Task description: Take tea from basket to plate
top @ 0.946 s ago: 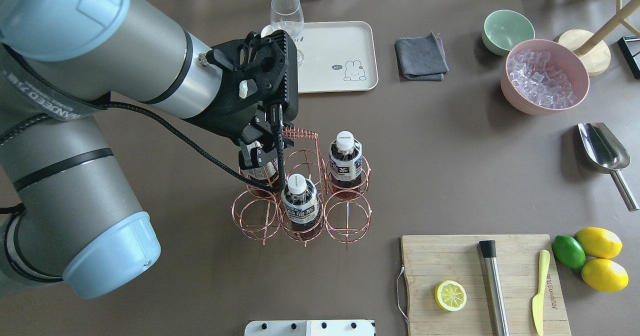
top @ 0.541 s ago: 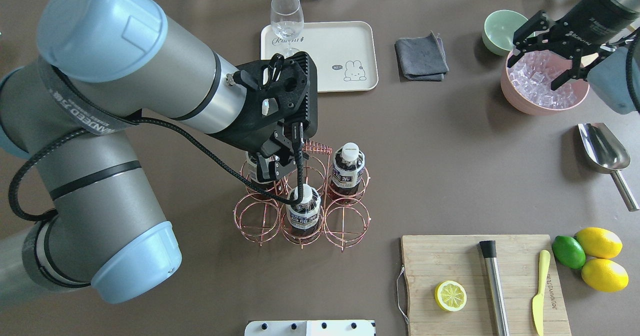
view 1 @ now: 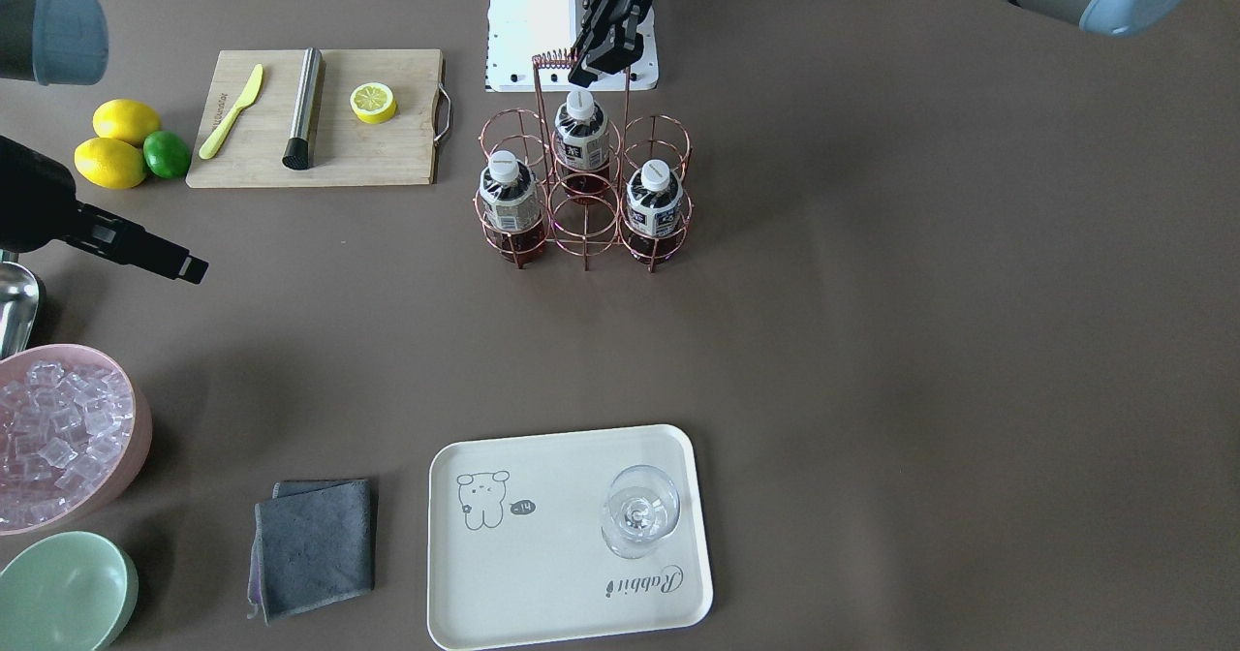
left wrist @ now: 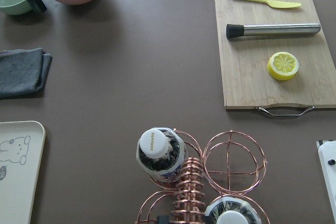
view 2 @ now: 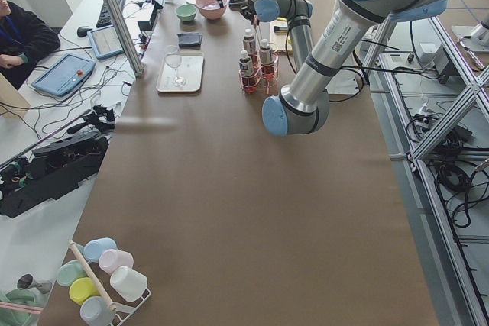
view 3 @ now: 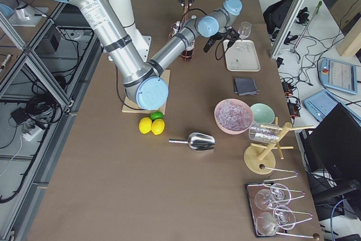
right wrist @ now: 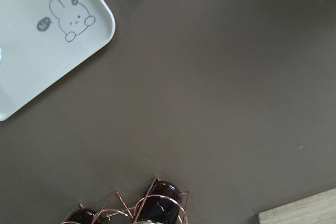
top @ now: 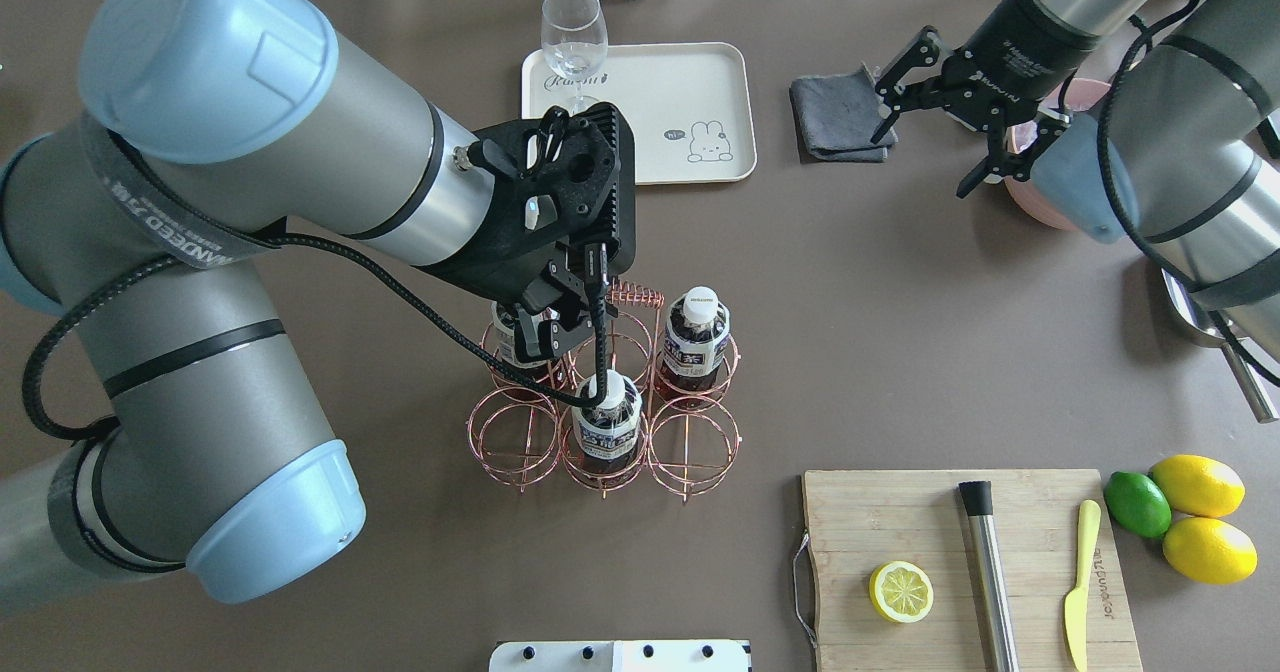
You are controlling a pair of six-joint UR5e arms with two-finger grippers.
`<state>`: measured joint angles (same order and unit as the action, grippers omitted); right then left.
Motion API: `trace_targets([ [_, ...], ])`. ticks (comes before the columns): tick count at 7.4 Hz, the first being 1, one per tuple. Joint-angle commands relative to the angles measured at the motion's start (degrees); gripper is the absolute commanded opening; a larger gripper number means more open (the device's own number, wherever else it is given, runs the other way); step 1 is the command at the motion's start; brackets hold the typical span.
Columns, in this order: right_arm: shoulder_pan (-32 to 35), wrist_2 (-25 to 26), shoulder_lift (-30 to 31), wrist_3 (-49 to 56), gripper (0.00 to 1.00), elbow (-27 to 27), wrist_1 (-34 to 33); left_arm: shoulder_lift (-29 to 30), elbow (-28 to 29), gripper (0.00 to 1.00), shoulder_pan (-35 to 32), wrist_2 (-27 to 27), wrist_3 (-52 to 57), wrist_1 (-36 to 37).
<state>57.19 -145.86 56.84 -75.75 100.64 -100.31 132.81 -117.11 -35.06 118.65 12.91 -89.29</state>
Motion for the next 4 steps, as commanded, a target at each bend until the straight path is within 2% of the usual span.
trace_targets([
  [1,-7.1,0.0,-8.2,-6.9,0.99,-3.4,0.4,0.2,-0.1,0.00,-0.2,0.1,-0.2,0.1],
  [4,-12.3,0.0,-8.4,-7.4,0.98,-4.7,2.1,-0.1,-0.1,0.00,-0.2,0.1,-0.1,0.1],
])
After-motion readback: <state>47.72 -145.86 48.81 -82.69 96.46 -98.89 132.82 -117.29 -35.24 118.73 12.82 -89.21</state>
